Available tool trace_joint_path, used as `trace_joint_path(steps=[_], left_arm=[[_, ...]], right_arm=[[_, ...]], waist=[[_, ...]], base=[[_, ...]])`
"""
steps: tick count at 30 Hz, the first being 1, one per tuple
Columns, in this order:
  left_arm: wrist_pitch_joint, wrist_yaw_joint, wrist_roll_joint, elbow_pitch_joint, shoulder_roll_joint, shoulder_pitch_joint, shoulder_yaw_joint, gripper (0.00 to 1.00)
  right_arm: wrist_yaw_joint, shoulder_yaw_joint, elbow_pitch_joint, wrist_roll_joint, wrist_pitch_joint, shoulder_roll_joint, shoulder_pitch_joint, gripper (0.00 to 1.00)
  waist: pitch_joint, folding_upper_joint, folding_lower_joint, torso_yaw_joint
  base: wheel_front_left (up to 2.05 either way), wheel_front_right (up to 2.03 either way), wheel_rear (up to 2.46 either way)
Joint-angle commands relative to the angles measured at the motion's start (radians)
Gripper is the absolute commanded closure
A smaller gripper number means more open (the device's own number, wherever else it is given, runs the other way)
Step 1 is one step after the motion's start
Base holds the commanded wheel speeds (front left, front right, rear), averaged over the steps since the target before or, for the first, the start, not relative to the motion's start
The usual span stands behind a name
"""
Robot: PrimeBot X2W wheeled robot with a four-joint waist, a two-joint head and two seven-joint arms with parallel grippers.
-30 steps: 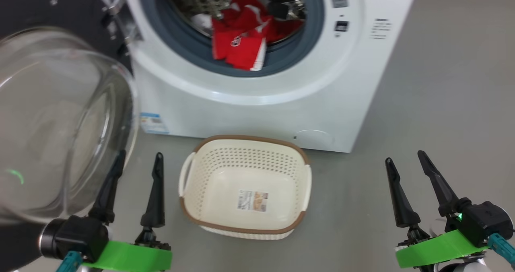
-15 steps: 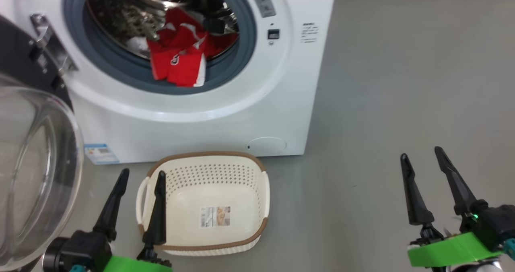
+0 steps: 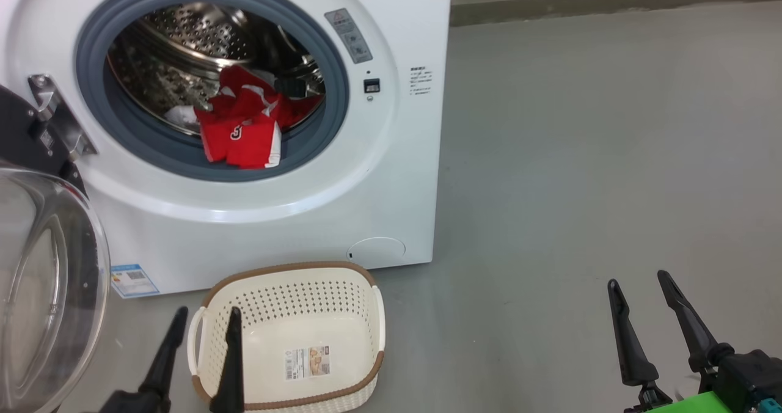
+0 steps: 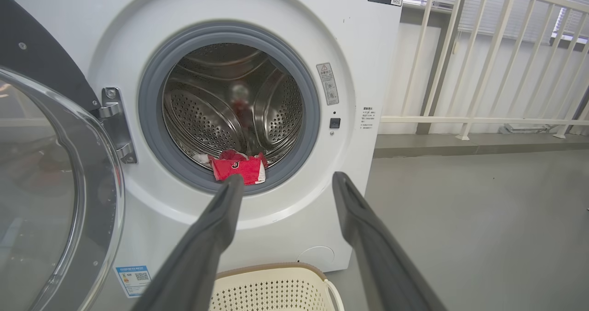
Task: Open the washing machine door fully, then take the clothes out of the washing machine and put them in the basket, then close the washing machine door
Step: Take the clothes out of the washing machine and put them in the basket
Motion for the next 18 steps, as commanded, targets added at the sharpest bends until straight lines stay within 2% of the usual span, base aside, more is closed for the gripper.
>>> trace_joint_path(steps=[1,18], left_arm=[[-0.006,0.005,0.006,-0.022,0.012,-0.008,0.026,0.0],[-0.014,0.008,0.011,-0.025,0.019,0.024,-0.005,0.0]], right_arm=[[0.006,0.02,-0.019,0.002,-0.006,-0.013,-0.015,0.0],[0.006,0.015,-0.011,0.007,-0.006,-0.013,-0.008,0.0]], waist=[[-0.014,0.0,0.0,-0.011],[-0.033,0.0,0.0,-0.001]], base=[[-0.38,0.38,0.0],[-0.02,0.02,0.0]])
